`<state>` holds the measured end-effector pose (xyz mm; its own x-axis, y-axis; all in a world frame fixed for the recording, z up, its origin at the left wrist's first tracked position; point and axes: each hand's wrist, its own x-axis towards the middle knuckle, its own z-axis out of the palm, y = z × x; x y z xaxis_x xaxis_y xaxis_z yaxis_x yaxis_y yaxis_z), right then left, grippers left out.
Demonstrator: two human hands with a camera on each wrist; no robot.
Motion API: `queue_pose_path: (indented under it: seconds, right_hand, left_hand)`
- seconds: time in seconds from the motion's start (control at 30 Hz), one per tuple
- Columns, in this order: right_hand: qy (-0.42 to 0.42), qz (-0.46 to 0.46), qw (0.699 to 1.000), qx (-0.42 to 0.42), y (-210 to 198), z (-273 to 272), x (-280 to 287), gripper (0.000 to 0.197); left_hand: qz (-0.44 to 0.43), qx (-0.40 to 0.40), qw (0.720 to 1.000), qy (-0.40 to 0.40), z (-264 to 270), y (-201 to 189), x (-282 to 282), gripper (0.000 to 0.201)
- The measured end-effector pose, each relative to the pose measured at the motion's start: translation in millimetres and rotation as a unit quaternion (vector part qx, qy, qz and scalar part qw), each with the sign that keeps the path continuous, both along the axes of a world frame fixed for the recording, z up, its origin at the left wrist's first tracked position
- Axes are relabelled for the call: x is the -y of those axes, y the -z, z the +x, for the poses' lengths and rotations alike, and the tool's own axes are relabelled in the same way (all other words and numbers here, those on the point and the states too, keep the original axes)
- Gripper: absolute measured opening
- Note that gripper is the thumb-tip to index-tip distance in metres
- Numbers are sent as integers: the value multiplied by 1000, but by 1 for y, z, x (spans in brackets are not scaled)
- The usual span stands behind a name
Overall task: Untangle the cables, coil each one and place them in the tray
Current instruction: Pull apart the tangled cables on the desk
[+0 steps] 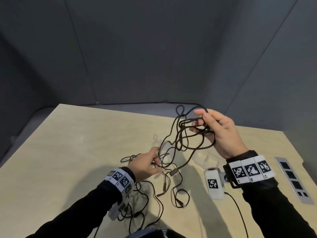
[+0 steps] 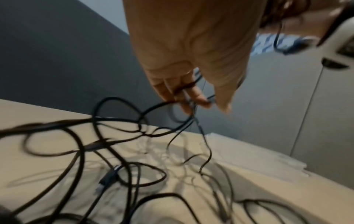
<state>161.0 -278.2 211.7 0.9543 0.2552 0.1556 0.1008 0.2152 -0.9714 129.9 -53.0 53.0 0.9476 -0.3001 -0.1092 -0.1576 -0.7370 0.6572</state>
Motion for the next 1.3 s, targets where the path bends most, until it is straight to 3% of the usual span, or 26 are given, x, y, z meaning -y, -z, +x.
queue_pose_path:
  seconds: [0.07,0.1,0.2,0.27,0.37,0.47,0.6,0.67,0.77,0.87,0.97,1.03,1.1,1.2,1.3]
  right_hand:
    - [26,-24,999,31,-10,3,6,26]
    - [42,-35,997,45,-15,4,10,26]
    - [98,-70,990,73,-22,9,29,25]
    - [139,-102,981,84,-21,11,43,20]
    - [194,-144,967,83,-10,13,61,22]
    - [218,-172,958,73,7,10,67,24]
    - [219,-129,967,27,28,6,58,24]
    - [180,-112,977,15,32,3,51,21]
    - [105,-135,985,22,35,-3,34,20]
    - [22,-176,983,49,37,-9,10,24]
    - [-61,-223,969,87,39,-12,-10,22]
    - [-59,-231,965,110,39,-11,-18,17]
    - [-24,-189,978,88,37,-10,-21,16]
    - [23,-172,982,79,33,-5,-13,11]
    - [32,-210,974,75,37,0,3,14]
  left_hand:
    - [53,41,998,17,1,3,-4,34]
    - [74,69,995,13,3,4,-9,29]
    - [102,130,984,-67,12,3,-37,25]
    - [88,129,980,-127,15,4,-62,22]
    - [118,109,967,-198,14,9,-99,17]
    - [85,69,952,-286,13,16,-125,19]
    - [58,22,947,-315,15,27,-131,25]
    - [90,5,953,-288,12,20,-119,49]
    - [140,44,975,-165,8,-12,-81,93]
    - [-2,105,993,-57,0,-49,-31,113]
    - [-175,101,979,3,-9,-67,6,118]
    - [-250,70,965,-30,-12,-68,14,104]
    - [-287,64,955,-49,-12,-71,12,70]
    - [-215,146,964,-61,-8,-73,-5,31]
    - [-211,193,950,-123,-3,-73,-28,16]
